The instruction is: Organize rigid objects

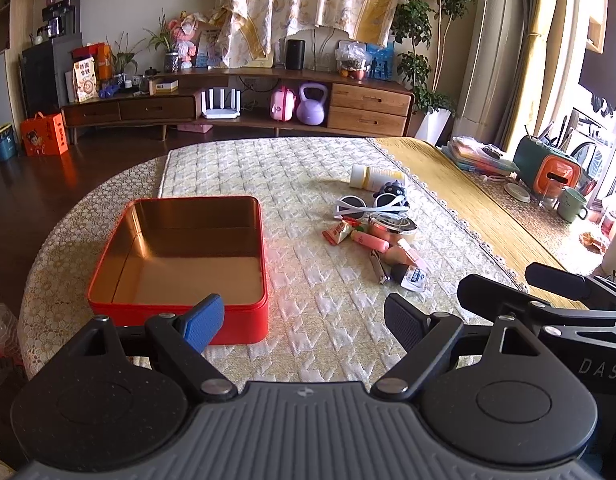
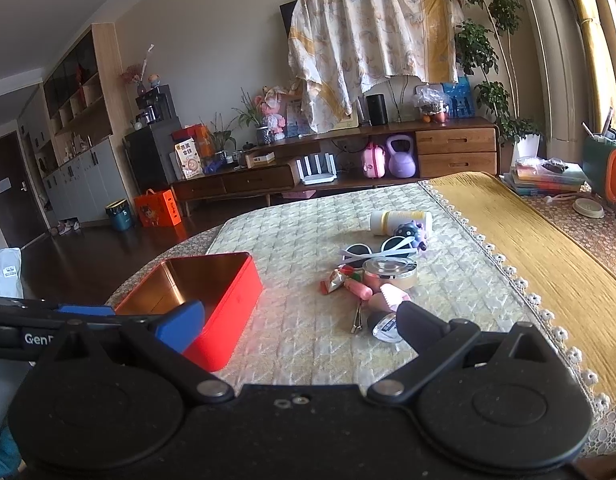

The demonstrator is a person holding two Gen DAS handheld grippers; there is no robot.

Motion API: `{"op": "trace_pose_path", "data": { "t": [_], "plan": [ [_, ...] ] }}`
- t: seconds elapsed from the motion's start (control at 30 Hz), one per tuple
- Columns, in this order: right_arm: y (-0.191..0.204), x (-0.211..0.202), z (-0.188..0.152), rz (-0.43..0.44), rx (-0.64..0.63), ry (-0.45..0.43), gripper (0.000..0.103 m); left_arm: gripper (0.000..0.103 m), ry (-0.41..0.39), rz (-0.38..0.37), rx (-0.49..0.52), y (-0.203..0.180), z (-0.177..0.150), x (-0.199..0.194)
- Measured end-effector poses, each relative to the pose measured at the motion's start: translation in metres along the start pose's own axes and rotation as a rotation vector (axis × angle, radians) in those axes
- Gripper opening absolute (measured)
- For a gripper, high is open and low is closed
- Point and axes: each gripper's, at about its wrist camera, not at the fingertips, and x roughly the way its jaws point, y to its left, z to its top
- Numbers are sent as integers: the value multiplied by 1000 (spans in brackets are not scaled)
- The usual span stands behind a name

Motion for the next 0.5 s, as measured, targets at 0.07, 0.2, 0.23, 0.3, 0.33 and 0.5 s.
{"op": "trace_pose_path", "data": {
  "t": [0.07, 0.2, 0.23, 0.3, 0.33, 0.5],
  "plan": [
    [-3, 5, -1, 1, 2, 12, 102, 87, 17, -7, -9, 1, -1, 6],
    [-9, 17, -2, 12, -3, 37, 102, 87, 64, 3, -3, -1, -1, 24],
    [-12, 21, -2, 11, -12, 39, 102, 87, 73, 3, 3, -2, 0, 29],
    [-19, 29, 2, 5, -33, 42, 102, 87, 80, 13, 13, -3, 4, 40],
    [-24, 34, 5, -8, -44, 45, 101, 87, 79, 25, 15, -3, 7, 46],
    [-50, 63, 17, -60, -95, 78, 97, 87, 60, 61, 17, -7, 30, 77]
  ]
}}
